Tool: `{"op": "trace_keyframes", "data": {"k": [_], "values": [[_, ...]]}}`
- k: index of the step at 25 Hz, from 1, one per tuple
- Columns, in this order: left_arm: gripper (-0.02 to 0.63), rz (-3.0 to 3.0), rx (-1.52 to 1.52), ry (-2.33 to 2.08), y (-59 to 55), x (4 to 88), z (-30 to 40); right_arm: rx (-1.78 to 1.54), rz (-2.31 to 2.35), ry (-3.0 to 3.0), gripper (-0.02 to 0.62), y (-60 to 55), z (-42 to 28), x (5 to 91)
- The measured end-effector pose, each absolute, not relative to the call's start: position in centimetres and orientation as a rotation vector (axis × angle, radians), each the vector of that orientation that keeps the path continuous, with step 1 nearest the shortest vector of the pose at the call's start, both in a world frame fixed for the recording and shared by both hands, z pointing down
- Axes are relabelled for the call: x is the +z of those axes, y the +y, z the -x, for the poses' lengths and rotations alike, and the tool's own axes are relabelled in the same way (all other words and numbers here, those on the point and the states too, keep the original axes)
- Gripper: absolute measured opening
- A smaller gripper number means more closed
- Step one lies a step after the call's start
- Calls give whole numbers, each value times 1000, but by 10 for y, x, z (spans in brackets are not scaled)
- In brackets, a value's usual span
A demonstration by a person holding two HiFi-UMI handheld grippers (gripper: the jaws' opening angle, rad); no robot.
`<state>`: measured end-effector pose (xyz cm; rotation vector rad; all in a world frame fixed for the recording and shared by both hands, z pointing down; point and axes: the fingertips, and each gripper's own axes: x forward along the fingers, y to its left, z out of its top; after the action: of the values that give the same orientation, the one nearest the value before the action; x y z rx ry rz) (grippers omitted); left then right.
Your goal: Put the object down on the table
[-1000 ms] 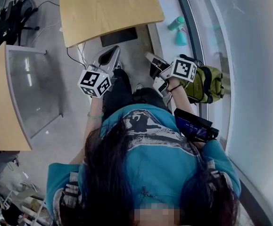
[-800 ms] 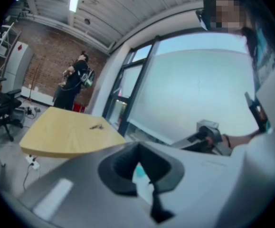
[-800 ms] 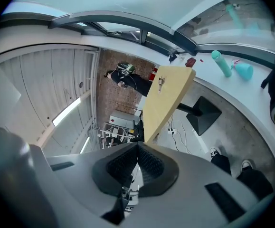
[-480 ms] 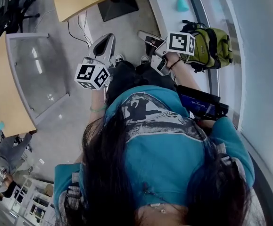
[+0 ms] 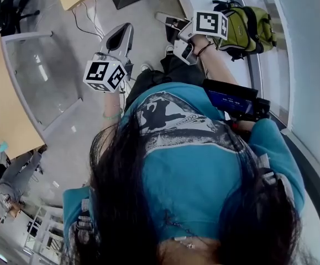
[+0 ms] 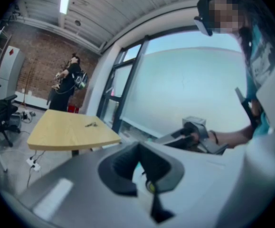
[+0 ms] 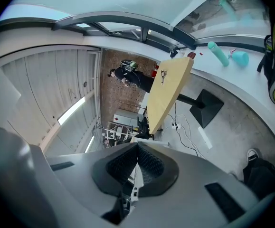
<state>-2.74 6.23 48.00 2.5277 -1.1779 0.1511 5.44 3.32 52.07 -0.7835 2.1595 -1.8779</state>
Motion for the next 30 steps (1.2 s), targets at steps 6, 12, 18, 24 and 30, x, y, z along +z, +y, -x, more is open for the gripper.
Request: {"op": "trace_keyframes", "data": {"k": [6, 12, 18, 24, 30], "values": [[3, -2524, 138, -1164, 115, 480, 79, -1870, 868, 2140, 14, 73, -18, 511], [3, -2529, 101, -1177, 131, 473, 119, -1825, 853, 2147, 14, 89, 18, 505], [3, -2537, 94, -1175, 136, 474, 131, -1832, 864, 2146, 14, 96, 29, 511], [3, -2541, 78, -1170, 130, 472, 135, -1850, 895, 2140, 14, 94, 29, 514], [3, -2533, 75, -1170, 137, 469, 155, -1852, 893, 2138, 14, 102, 48, 514]]}}
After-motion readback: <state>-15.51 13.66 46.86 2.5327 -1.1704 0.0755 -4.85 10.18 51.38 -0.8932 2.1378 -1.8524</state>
